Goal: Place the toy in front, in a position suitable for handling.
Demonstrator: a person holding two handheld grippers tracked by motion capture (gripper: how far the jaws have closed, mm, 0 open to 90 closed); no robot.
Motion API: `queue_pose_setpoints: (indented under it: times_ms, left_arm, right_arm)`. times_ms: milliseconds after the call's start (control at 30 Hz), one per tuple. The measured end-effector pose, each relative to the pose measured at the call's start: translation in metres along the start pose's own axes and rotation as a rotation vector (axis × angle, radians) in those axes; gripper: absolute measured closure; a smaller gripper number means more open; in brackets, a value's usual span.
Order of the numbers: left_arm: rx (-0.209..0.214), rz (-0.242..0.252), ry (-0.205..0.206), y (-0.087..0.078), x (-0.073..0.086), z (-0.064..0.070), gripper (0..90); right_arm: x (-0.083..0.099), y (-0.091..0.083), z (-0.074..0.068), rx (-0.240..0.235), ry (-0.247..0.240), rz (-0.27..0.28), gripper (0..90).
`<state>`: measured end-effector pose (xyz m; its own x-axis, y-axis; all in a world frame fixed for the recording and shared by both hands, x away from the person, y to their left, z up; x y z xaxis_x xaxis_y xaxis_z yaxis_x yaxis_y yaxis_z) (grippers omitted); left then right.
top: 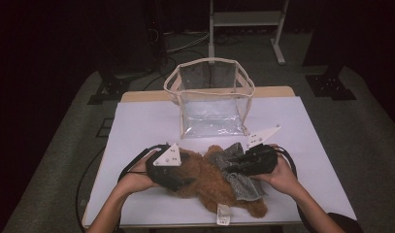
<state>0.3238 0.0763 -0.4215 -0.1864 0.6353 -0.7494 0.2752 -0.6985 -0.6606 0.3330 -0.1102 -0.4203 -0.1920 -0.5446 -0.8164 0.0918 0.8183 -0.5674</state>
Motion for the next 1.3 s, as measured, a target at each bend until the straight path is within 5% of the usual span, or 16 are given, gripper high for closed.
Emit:
queue_pose_setpoints:
  times_ms: [200, 300, 500, 700, 867, 967, 1100, 1300]
  left_arm:
    - [0.008, -0.018, 0.005, 0.000, 0.010, 0.007, 34.2]
    - [0.010, -0.017, 0.006, -0.005, 0.014, 0.012, 34.4]
    - [0.029, 0.029, -0.020, -0.015, 0.007, 0.010, 28.9]
    - [0.044, 0.001, -0.023, -0.002, 0.006, 0.010, 35.1]
    - [0.041, 0.003, -0.022, -0.006, 0.013, 0.017, 38.3]
    - [0.036, 0.004, -0.021, -0.009, 0.016, 0.022, 38.1]
    - [0.039, 0.009, -0.011, -0.015, 0.019, 0.025, 37.0]
    - [0.036, 0.037, -0.037, -0.023, 0.012, 0.014, 23.4]
  right_arm:
    - [-0.020, -0.011, 0.013, 0.047, -0.011, 0.017, 70.1]
    - [-0.027, -0.003, 0.015, 0.042, -0.005, 0.018, 70.0]
    - [-0.013, 0.017, 0.004, -0.011, -0.001, -0.012, 70.3]
    - [-0.008, 0.009, -0.002, -0.015, -0.011, -0.020, 70.3]
    - [-0.030, -0.004, 0.006, 0.039, -0.029, 0.013, 69.5]
    - [-0.042, 0.002, 0.003, 0.033, -0.041, 0.015, 69.4]
    - [-0.032, 0.026, -0.005, -0.011, -0.035, -0.031, 69.3]
    - [-0.017, 0.028, -0.013, -0.038, -0.035, -0.016, 70.1]
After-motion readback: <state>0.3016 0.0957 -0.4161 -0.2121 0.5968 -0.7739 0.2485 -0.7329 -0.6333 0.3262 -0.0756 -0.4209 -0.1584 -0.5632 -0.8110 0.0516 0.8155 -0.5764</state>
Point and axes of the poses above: each handheld gripper's, and its own axes: y roughly forward along the jaws, x roughly out of its underside, z roughly to its right, the point moved 8 cm from there along y, roughly forward along the jaws, and after that the axes turned 10 degrees about -y, right-handed, at the moved point
